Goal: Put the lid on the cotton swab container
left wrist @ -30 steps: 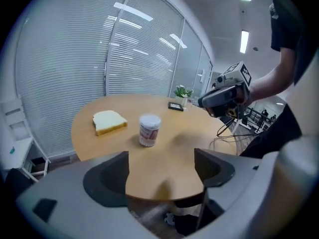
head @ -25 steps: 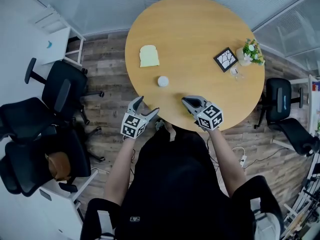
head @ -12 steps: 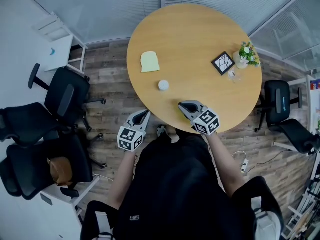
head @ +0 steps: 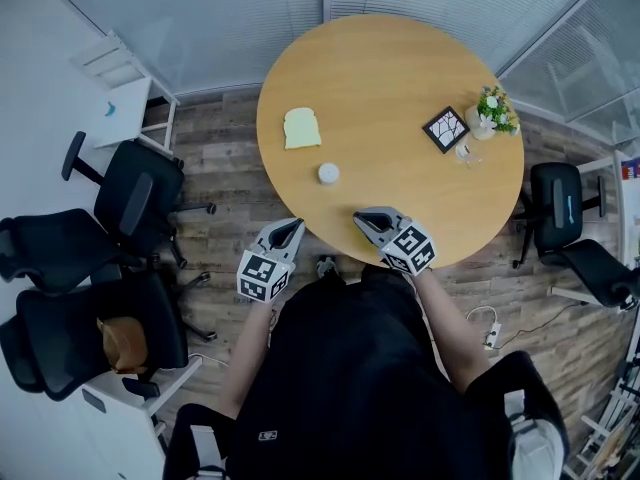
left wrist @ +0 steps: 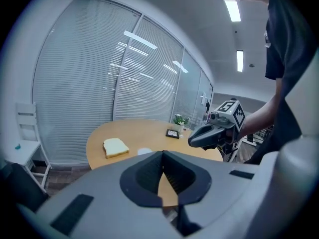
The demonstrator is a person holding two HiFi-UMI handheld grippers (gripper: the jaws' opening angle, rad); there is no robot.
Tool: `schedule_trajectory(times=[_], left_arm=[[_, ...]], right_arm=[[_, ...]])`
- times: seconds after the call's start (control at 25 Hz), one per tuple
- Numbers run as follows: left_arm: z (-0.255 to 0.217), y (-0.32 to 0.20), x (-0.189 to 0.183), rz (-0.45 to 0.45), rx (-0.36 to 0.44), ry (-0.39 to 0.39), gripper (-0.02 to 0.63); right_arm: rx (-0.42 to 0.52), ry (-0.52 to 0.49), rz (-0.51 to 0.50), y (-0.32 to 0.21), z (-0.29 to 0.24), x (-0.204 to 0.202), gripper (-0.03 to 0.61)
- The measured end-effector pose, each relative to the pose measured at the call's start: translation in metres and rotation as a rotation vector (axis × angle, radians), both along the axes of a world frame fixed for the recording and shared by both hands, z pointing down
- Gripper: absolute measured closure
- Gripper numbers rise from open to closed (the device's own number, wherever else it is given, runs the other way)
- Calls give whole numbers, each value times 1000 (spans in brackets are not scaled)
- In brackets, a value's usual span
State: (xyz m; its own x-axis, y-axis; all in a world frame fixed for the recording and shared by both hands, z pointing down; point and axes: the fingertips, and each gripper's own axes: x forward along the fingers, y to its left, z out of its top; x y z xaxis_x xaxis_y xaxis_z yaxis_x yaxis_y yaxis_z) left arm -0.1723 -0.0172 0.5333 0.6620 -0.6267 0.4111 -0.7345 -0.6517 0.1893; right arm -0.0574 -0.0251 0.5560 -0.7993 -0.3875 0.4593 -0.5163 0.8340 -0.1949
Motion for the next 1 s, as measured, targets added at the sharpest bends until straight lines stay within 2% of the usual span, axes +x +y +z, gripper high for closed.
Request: schedule_trajectory(times=[1.0], left_arm=[[-3, -3, 9, 4, 2, -1, 607]], right_arm=[[-16, 30, -27, -2, 6, 14, 574]])
